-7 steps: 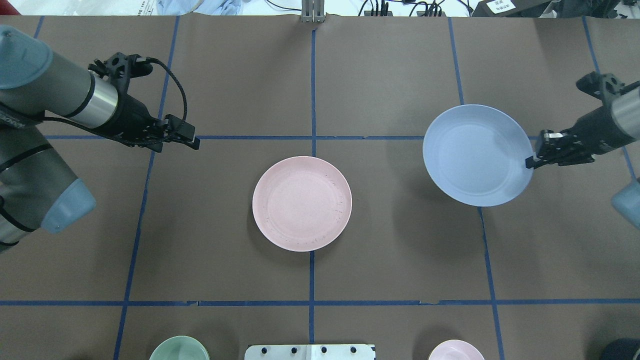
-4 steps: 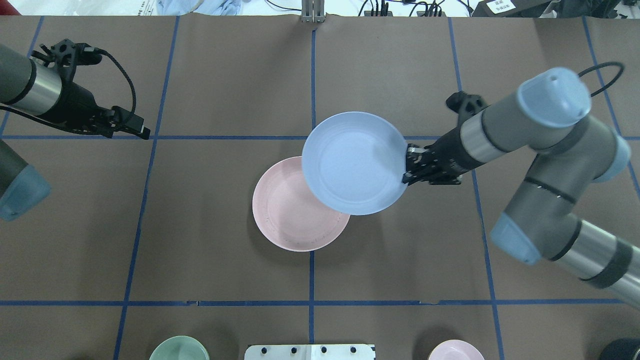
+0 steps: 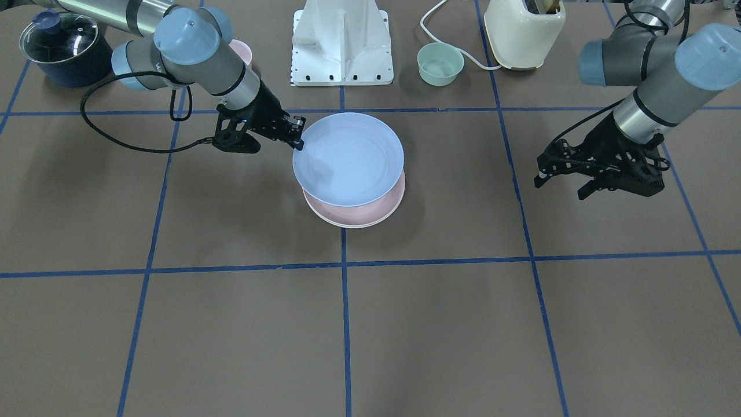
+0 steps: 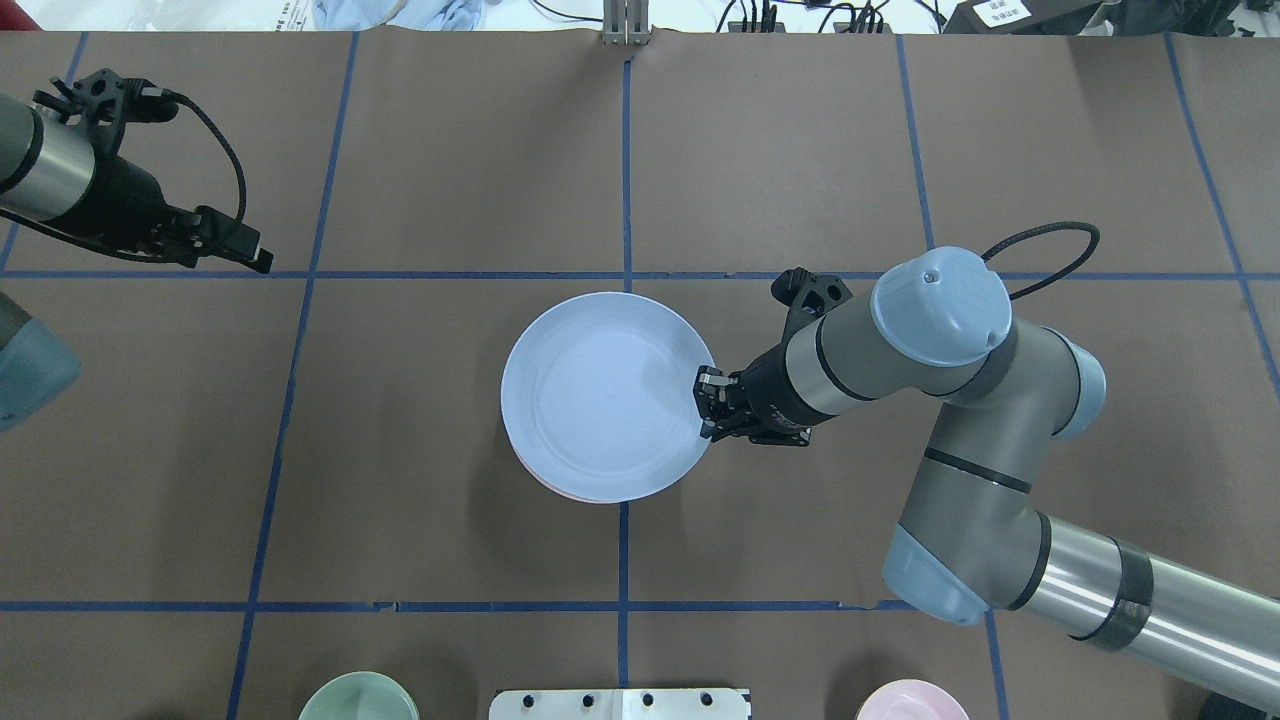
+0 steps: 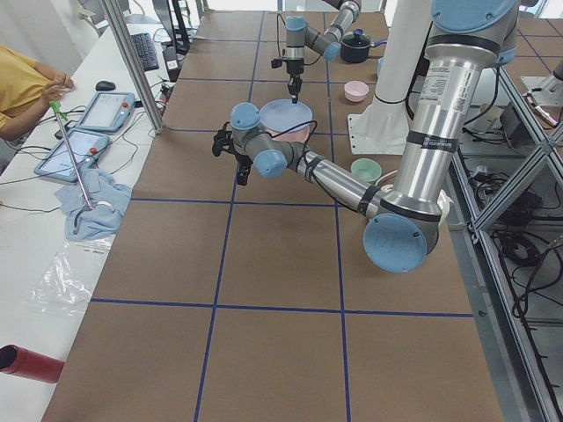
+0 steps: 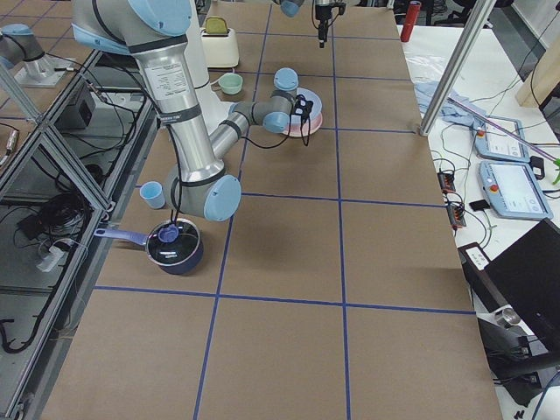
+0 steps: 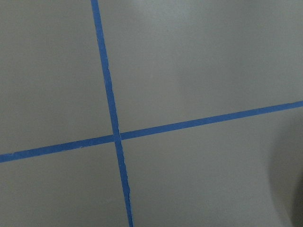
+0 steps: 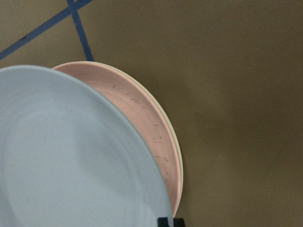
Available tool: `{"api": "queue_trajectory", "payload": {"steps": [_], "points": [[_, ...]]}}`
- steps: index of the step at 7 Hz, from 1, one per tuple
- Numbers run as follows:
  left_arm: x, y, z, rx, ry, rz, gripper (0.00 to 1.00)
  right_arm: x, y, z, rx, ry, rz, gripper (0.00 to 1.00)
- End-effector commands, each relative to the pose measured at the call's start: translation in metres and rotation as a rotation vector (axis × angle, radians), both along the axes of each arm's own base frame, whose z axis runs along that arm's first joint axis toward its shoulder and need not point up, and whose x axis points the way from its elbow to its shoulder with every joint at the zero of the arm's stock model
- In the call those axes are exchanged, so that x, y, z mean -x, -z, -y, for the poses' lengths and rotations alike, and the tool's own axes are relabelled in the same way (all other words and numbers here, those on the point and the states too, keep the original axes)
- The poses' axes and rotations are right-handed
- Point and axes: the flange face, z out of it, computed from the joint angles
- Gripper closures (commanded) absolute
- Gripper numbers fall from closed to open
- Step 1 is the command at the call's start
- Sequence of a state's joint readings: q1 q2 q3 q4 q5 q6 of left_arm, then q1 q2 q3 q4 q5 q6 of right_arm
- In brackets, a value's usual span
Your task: Stack three plates with pink and blue
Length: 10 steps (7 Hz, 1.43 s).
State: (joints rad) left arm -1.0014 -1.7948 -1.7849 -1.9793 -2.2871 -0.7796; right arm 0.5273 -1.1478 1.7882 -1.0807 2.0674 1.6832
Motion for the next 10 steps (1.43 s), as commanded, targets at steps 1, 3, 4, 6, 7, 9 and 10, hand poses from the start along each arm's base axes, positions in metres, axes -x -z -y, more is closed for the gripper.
{"api": "queue_trajectory", "payload": {"steps": [1, 3, 4, 6, 7, 9, 10], "points": [[0.001, -0.001, -0.001, 0.001, 0.000, 0.001, 0.00, 0.007, -0.005, 0.004, 0.001, -0.013, -0.017, 0.01], [0.002, -0.005, -0.001, -0.012, -0.007, 0.007, 0.00, 0.001, -0.009, 0.009, -0.001, -0.018, -0.024, 0.00], [0.010, -0.010, 0.001, -0.053, -0.023, 0.019, 0.00, -0.025, -0.014, 0.030, 0.014, -0.044, -0.025, 0.00], [0.059, -0.040, 0.005, -0.120, -0.016, 0.066, 0.00, -0.090, -0.062, 0.071, -0.013, -0.058, -0.075, 0.00], [0.100, -0.060, 0.009, -0.179, -0.009, 0.104, 0.00, -0.125, -0.106, 0.083, -0.094, -0.043, -0.135, 0.00], [0.180, -0.107, 0.003, -0.302, -0.026, 0.197, 0.00, -0.232, -0.184, 0.116, -0.259, 0.038, -0.272, 0.00], [0.222, -0.140, 0.005, -0.313, -0.025, 0.236, 0.00, -0.292, -0.201, 0.132, -0.282, 0.065, -0.289, 0.00]]}}
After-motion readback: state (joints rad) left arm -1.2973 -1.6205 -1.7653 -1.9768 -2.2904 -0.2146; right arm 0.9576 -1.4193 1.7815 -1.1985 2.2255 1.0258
